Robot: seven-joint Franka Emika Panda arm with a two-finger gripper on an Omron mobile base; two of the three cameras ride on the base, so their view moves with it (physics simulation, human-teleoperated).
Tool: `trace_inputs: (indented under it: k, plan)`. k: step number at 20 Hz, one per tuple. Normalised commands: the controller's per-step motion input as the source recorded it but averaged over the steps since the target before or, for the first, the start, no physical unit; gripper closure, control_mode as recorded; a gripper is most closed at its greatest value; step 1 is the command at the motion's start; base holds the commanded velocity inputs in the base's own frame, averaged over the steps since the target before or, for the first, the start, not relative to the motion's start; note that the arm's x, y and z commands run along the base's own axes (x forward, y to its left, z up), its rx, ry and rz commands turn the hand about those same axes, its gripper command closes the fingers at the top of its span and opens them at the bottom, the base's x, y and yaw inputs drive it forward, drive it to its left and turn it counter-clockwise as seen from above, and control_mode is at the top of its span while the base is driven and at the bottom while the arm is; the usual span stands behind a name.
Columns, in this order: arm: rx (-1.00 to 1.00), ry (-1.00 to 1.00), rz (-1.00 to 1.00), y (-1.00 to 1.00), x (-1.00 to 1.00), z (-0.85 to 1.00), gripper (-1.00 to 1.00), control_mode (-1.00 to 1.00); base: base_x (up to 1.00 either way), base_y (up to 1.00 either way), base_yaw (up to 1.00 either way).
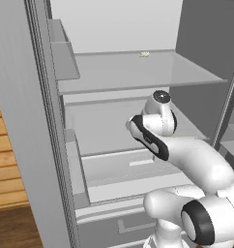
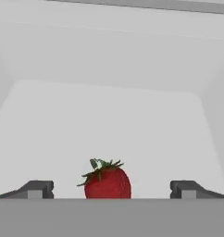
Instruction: Take the strawberry from the fridge and place it on top of the pancake, located on the dining counter.
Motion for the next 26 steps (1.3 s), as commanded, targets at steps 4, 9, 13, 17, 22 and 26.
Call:
trace_inputs:
  k: [4,9,13,17,22,26]
  plan:
    - [-0.01,0.02,0.0,0.0,0.38,-0.37,-1.0,-1.0,0.0,0.0,0.0]
    - [0.0,0.05,0.0,0.0,0.05,-0.21,-1.0,-1.0,0.0,0.0,0.0]
    - [0.0,0.04,0.0,0.0,-0.32,-0.05,-1.0,-1.0,0.0,0.0,0.0]
    - [0.0,0.07,0.0,0.0,-0.05,-0.08,-1.0,-1.0,0.0,0.0,0.0]
    - [0.0,0.09,0.0,0.01,0.28,-0.09,-1.0,-1.0,0.0,0.0,0.0]
    - [-0.01,0.16,-0.01,0.0,0.05,-0.34,-1.0,-1.0,0.0,0.0,0.0]
